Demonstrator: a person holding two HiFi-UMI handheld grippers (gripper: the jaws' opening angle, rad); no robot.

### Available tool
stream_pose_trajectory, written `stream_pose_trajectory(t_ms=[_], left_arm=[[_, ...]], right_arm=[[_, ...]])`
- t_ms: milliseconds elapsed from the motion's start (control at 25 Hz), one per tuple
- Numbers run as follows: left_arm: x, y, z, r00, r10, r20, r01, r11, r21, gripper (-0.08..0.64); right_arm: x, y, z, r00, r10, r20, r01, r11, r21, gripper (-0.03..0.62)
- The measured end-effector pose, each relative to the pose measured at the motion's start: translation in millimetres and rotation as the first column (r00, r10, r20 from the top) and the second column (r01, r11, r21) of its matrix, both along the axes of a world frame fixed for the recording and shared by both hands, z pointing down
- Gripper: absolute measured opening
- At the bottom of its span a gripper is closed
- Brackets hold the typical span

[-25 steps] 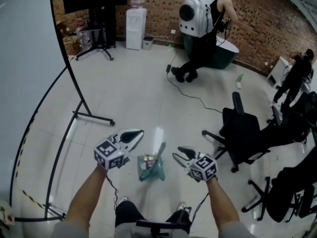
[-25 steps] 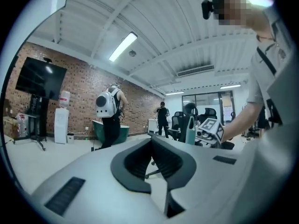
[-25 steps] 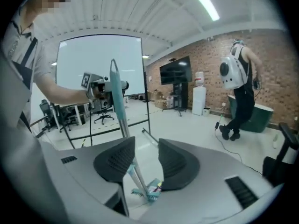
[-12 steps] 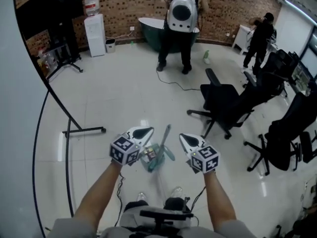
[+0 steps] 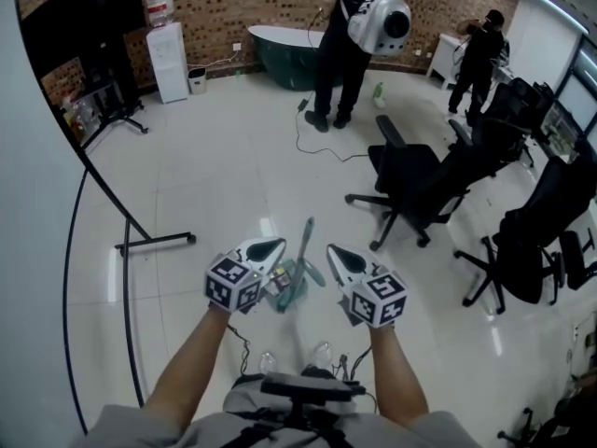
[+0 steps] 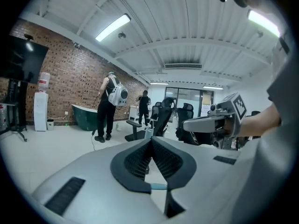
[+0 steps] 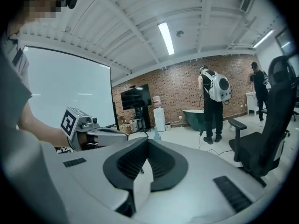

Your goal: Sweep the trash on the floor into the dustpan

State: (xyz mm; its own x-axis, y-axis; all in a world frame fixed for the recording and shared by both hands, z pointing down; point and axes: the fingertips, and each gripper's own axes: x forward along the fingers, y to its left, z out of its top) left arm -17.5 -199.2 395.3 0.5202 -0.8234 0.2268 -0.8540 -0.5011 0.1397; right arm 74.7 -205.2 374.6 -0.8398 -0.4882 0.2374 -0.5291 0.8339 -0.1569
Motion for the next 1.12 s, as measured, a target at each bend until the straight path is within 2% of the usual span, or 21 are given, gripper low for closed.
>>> stream_pose_trajectory(t_ms=[360,640,1120], left_arm=[[13.6,3.6,-5.3,1.000,-0.020,-0.019,0.020,1.000,0.011,0.005],[20.1,4.5,-11.9,1.000,-0.008,0.003,0.008,1.000,0.025,0.005],[13.7,6.4,-11.1,1.000,0.001,-0.001,-0.001,1.000,0.022,0.005]], right_arm=[[4.0,4.8,-6.1,1.000,0.012,-0.010,-0.012,0.999,0.030,0.008],[5.7,5.6,-7.8,1.000,0.016,-0.012,-0.016,0.999,0.041,0.008],[-0.4,7.1,-11.5,1.000,0.030,0.003,-0.030,0.998,0.047,0.008]])
